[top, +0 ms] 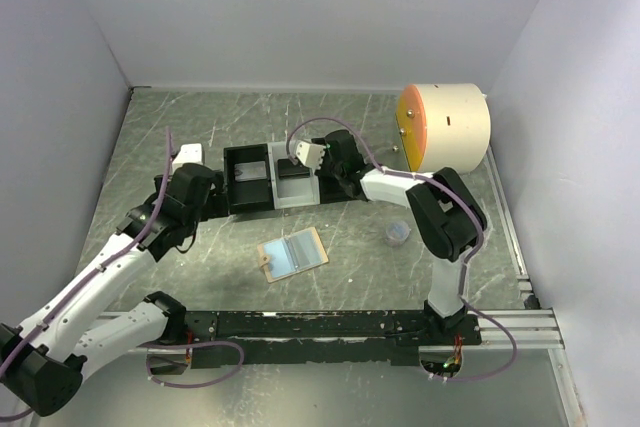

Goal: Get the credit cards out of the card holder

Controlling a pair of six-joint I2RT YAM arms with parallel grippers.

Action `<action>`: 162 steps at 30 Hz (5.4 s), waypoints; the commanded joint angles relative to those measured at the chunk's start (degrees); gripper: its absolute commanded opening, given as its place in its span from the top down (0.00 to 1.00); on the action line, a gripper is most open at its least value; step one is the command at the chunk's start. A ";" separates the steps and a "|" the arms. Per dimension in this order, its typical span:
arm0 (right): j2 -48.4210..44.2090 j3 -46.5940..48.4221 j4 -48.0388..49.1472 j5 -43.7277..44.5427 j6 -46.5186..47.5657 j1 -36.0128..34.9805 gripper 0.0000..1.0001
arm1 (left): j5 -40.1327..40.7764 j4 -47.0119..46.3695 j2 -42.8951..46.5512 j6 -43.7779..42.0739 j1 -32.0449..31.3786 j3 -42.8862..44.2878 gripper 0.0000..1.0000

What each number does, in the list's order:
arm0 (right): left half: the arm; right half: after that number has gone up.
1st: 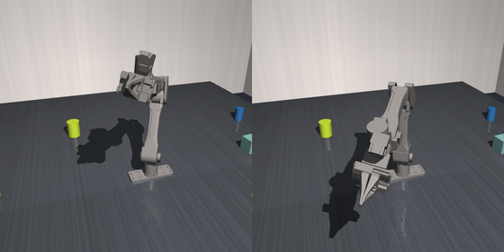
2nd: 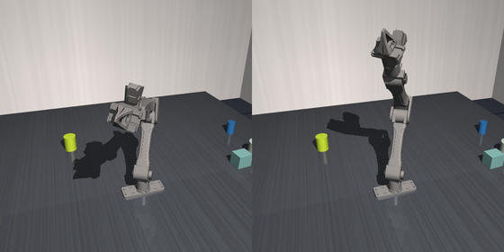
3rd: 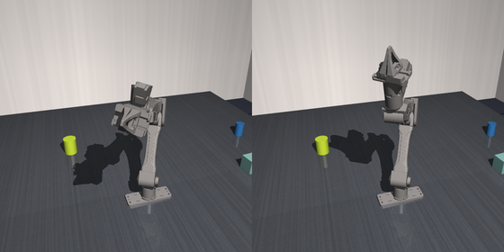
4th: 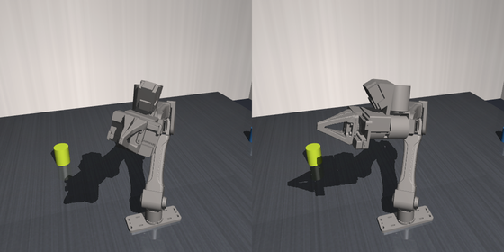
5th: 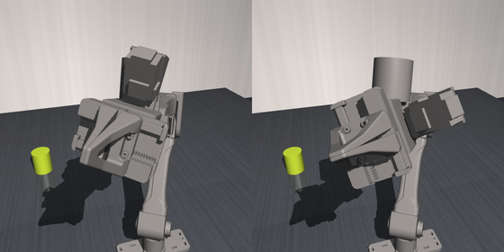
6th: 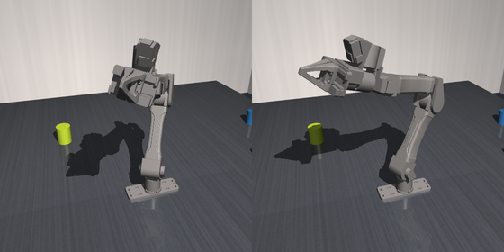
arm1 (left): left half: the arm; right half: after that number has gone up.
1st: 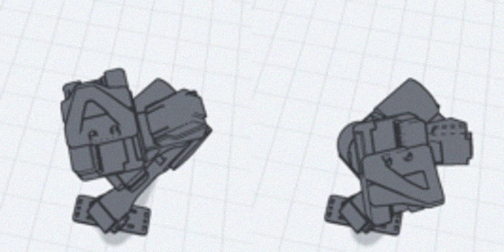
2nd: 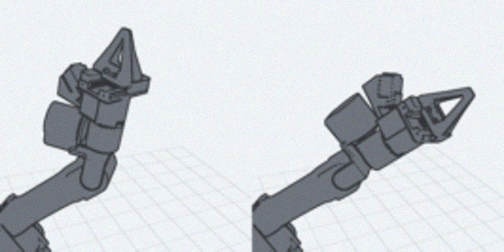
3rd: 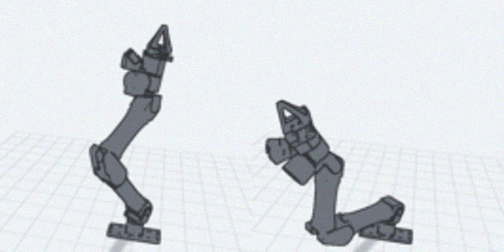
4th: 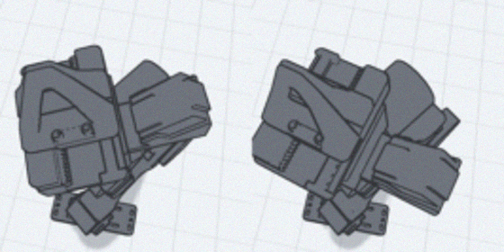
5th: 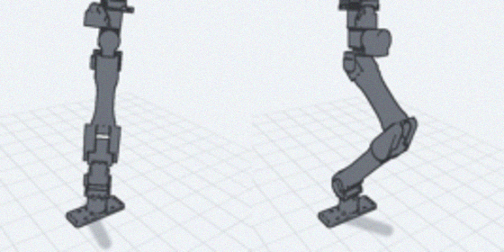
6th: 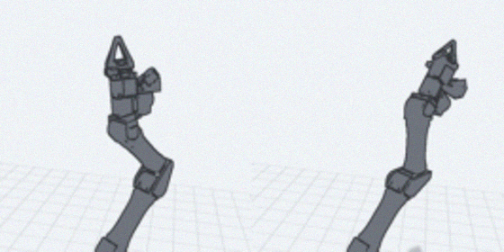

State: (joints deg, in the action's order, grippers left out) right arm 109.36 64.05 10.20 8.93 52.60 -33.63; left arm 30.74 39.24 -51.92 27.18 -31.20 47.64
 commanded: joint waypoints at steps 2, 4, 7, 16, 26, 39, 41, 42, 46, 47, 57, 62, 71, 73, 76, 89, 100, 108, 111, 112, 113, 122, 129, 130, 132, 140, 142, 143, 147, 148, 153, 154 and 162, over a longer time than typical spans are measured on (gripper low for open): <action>2.28 2.30 3.04 0.38 1.21 0.49 1.00 | 0.65 -0.31 1.22 -0.98 0.30 1.04 0.02; 2.94 3.25 1.54 0.20 1.34 0.49 1.00 | 0.56 -0.31 1.05 -0.99 0.31 0.99 0.02; 3.30 3.40 0.65 -0.30 1.67 0.51 0.98 | 0.46 -0.19 0.64 -0.99 0.26 1.10 0.02; 4.54 5.46 -7.52 -0.99 2.24 0.19 0.92 | -0.37 -0.18 -0.52 -1.39 0.29 1.11 0.03; 4.99 6.21 -9.83 -1.78 2.18 0.49 0.75 | -1.50 0.12 -1.96 -1.42 0.27 1.23 0.04; 5.61 6.95 -14.68 -2.12 1.80 0.67 0.55 | -2.47 -0.02 -2.67 -1.71 0.27 1.18 0.04; 5.77 6.88 -13.89 -1.89 1.24 0.74 0.53 | -2.60 0.04 -2.82 -1.69 0.28 1.23 0.04; 5.83 7.06 -13.84 -1.79 1.08 0.71 0.53 | -2.69 -0.01 -2.78 -1.73 0.30 1.23 0.05; 5.52 8.01 -14.88 -2.99 -0.30 0.75 0.52 | -2.71 -0.09 -2.66 -1.78 0.30 1.13 0.05; 5.12 7.88 -14.77 -3.22 -0.44 0.76 0.52 | -2.77 -0.13 -2.60 -1.78 0.27 1.10 0.05; 0.11 5.35 -12.37 -7.04 -3.18 0.75 0.49 | -3.94 -0.14 -2.89 -1.78 0.27 1.13 0.05; -3.38 3.60 -9.21 -7.49 -8.05 0.76 0.49 | -5.03 -0.32 -2.35 -1.78 0.29 0.90 0.04; -20.76 -5.98 5.15 -5.22 -43.37 0.80 0.44 | -10.54 -0.89 -0.75 -1.58 0.26 0.29 0.04; -25.92 -10.48 4.92 -9.30 -53.93 0.84 0.43 | -13.54 -1.81 -0.16 -1.48 0.33 -0.43 0.03; -29.52 -14.08 -2.07 -13.18 -71.09 0.90 0.49 | -17.20 -1.26 0.11 1.23 0.31 -0.14 0.04; -32.93 -30.84 3.87 -32.82 -90.80 -5.71 0.34 | -39.99 -13.05 8.71 22.20 0.08 -16.15 0.14; -31.55 -31.11 -2.04 -17.28 -94.66 -13.35 0.42 | -30.50 -13.36 8.52 34.11 -14.07 -22.73 0.14; -29.24 -30.94 -2.99 -18.71 -94.84 -13.36 0.47 | -25.07 -15.26 0.03 37.80 -20.69 -21.47 0.21; -28.83 -31.80 -2.26 -19.69 -95.14 -13.31 0.50 | -23.88 -15.93 -2.21 38.89 -21.84 -21.13 0.24; -28.63 -31.99 -2.02 -20.00 -95.08 -13.34 0.52 | -23.79 -16.47 -2.70 38.91 -22.13 -21.13 0.26; -28.45 -32.05 -1.79 -20.34 -94.91 -13.31 0.52 | -23.65 -16.96 -3.17 38.97 -22.38 -21.20 0.29; -26.45 -30.92 -2.23 -19.99 -93.90 -13.34 0.56 | -22.40 -20.76 -5.92 40.92 -23.43 -22.70 0.38; -23.92 -30.15 -2.27 -20.65 -93.34 -13.35 0.56 | -20.81 -21.76 -9.36 41.62 -23.99 -22.73 0.40; -23.63 -30.27 -1.98 -20.92 -93.30 -13.32 0.57 | -20.36 -21.13 -10.32 41.74 -24.10 -22.42 0.40; -23.06 -30.30 -1.52 -21.91 -93.58 -13.35 0.58 | -19.88 -20.53 -11.98 41.52 -24.34 -22.04 0.42; -23.88 -30.24 -0.23 -24.64 -94.61 -13.35 0.68 | -18.04 -19.69 -16.09 42.47 -26.50 -20.95 0.55; -24.38 -30.06 -0.48 -25.02 -94.65 -13.32 0.69 | -17.47 -18.63 -16.48 42.43 -26.83 -20.35 0.57; -24.71 -30.01 -0.52 -25.12 -94.76 -13.31 0.69 | -17.26 -18.21 -16.60 42.36 -26.93 -20.00 0.57; -25.41 -29.76 -0.72 -25.47 -95.16 -13.33 0.71 | -16.77 -17.45 -16.43 42.31 -27.29 -19.56 0.59; -25.50 -29.67 -0.59 -25.98 -95.25 -13.39 0.71 | -16.77 -17.52 -16.26 42.34 -27.33 -19.67 0.59; -26.02 -29.25 1.12 -28.21 -96.59 -13.41 0.72 | -16.71 -17.57 -15.93 42.55 -27.52 -20.10 0.61; -26.13 -29.13 1.22 -28.32 -96.74 -13.47 0.72 | -16.67 -17.42 -15.86 42.60 -27.52 -20.11 0.61; -26.93 -28.04 0.37 -28.26 -96.91 -13.46 0.73 | -15.67 -16.14 -15.02 42.61 -27.78 -19.55 0.63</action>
State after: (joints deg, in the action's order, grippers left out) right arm 83.83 34.61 9.87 -17.67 -43.46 -46.63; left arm 13.32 21.10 -67.40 69.49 -58.39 27.46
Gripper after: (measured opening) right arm 0.275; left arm 0.378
